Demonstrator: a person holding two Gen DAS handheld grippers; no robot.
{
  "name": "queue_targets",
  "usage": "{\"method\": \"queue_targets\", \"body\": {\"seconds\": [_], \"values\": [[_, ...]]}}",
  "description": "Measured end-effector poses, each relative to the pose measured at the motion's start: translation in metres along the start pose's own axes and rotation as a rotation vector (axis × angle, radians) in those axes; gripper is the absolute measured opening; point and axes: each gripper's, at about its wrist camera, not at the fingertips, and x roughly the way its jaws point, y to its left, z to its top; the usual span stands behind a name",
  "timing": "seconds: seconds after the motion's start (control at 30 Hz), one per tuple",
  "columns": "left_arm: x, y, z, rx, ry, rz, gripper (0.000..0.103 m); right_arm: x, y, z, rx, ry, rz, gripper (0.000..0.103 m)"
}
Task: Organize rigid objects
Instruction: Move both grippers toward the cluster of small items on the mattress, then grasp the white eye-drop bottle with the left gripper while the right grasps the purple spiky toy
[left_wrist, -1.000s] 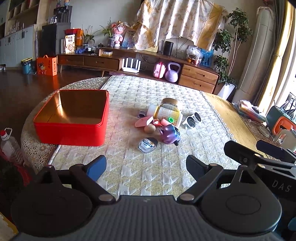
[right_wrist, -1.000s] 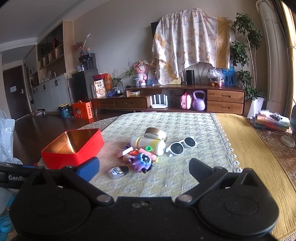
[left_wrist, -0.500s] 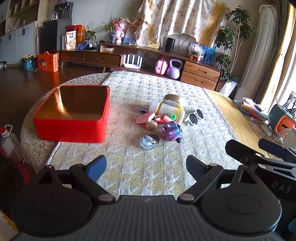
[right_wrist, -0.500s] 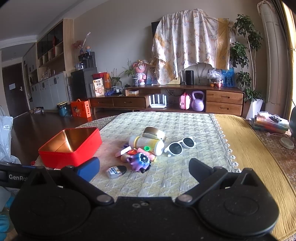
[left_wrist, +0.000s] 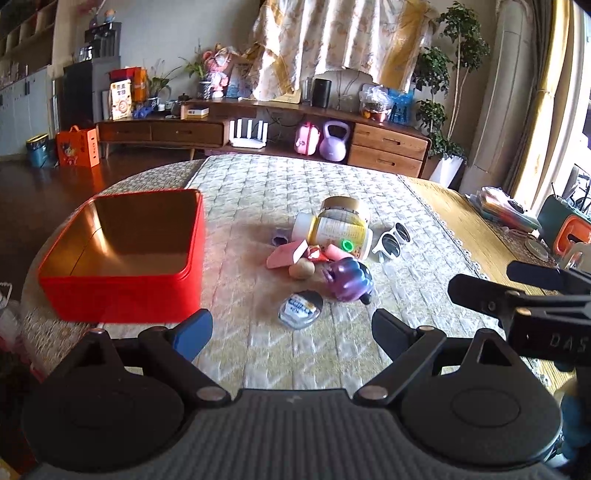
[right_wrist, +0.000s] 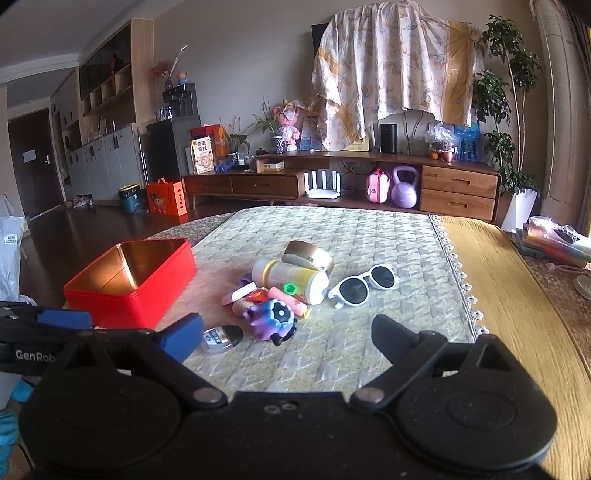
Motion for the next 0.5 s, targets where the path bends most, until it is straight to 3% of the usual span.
{"method": "queue_targets", "body": {"seconds": [0.2,0.37,0.5], "values": [[0.039,0.002,0.006,0.038,-0.006,0.001,0.094,0.047,-0.008,0.014,-0.020,0.092,0.035,0.087],[0.077,0.008,0.005,0.058,0.073,-0.049,0.094,0.084,-0.010,0.022,-0.018,0.176,0.090,0.086],[0.098,0.008,0.000,0.107,0.084,-0.049,0.093,0.108,-0.006,0.025,-0.019,0.236,0.117,0.081]]}}
